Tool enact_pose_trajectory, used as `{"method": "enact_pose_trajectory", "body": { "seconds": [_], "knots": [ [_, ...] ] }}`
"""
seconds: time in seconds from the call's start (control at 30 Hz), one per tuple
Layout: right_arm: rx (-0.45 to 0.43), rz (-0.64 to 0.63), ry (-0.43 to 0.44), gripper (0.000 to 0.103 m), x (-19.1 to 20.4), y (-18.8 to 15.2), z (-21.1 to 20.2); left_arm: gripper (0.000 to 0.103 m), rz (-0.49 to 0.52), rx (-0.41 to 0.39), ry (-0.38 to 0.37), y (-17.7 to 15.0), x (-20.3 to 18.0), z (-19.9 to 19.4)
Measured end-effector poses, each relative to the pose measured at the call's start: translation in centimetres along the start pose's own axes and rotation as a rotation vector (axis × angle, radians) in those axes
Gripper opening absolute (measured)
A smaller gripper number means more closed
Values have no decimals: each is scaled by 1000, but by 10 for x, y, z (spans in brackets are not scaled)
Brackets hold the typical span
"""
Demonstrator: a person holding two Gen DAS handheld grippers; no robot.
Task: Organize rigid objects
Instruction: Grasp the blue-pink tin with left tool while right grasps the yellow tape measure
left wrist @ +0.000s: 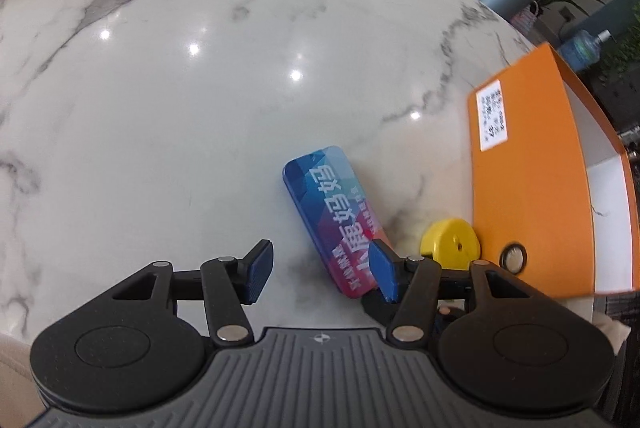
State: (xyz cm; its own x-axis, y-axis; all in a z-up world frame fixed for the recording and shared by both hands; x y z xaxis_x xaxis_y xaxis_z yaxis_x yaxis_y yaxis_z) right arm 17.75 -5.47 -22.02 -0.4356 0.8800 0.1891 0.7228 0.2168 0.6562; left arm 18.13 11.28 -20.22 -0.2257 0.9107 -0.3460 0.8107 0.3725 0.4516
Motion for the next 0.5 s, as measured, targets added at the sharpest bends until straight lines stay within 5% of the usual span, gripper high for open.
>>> {"method": "enact_pose_trajectory", "body": {
  "seconds": [0.37, 0.5],
  "knots": [
    [-49, -193, -123, 4, 13, 10, -9, 71, 23, 8, 74, 15, -26, 26],
    [-75, -260, -178, 12, 14, 11, -20, 71, 91, 2, 103, 16, -37, 30]
  ]
}}
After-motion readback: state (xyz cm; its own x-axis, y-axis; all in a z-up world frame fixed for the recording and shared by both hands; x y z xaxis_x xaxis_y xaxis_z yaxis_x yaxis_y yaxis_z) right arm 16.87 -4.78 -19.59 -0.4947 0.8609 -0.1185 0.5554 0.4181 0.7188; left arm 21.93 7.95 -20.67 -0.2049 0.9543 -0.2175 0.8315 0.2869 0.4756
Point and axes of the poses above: each gripper's, at about its wrist camera, not at the fingertips, and z roughly the way its jaws point, x to its left, y to its top, the point moved 1 cm from there along z, roughly the way its jaws point, and after that the axes turned 13 degrees about -x, right-handed, at the moved point
